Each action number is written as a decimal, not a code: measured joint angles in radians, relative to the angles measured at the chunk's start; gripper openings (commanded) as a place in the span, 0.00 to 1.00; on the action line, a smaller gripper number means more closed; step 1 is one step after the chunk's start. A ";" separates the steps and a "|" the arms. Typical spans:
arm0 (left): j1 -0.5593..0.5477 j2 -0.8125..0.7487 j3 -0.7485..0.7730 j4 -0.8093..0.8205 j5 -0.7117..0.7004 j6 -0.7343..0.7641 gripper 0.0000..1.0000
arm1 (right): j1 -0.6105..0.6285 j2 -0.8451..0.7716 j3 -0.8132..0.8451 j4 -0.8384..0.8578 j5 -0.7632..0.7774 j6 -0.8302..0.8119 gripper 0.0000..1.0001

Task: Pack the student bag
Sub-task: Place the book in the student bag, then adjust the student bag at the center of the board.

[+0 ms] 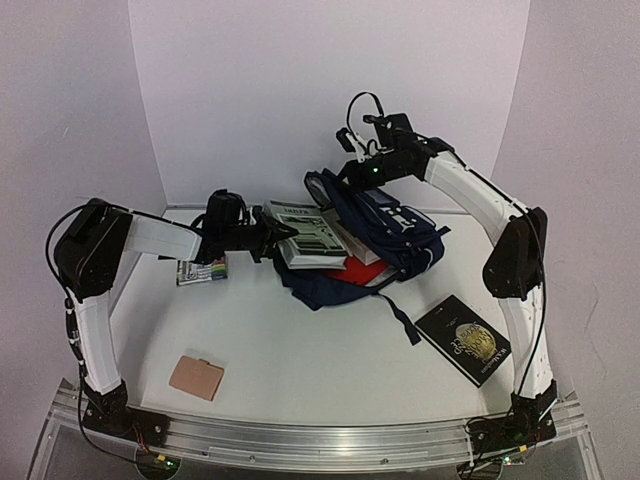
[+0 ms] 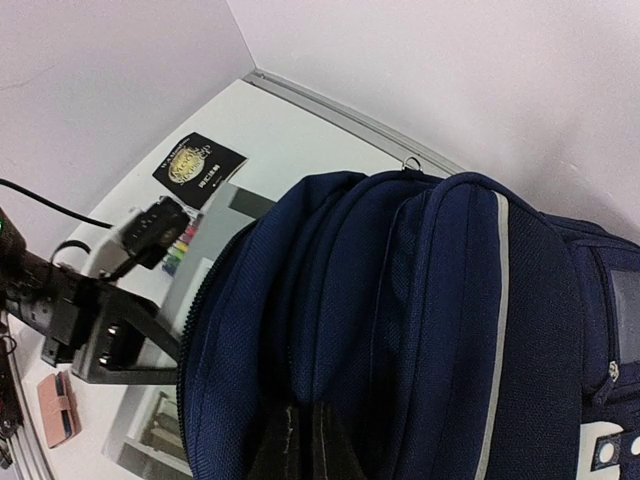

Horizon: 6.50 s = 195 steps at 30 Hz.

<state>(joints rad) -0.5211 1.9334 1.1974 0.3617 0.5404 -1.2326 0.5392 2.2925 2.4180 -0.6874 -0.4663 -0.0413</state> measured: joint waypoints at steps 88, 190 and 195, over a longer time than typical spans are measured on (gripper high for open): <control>-0.239 0.253 0.467 -0.836 -0.159 1.856 0.41 | -0.046 -0.157 -0.471 0.188 -0.373 0.245 0.00; -0.622 -0.143 0.032 -0.440 -0.750 2.162 0.00 | -0.017 -0.198 -0.464 -0.408 -0.022 -0.587 0.98; -0.622 -0.144 0.032 -0.445 -0.748 2.153 0.00 | 0.020 -0.241 -0.484 -0.389 -0.003 -0.578 0.98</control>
<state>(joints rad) -1.1427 1.7892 1.2297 -0.0837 -0.2074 0.9202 0.5588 2.0519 1.9338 -1.0760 -0.4696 -0.6189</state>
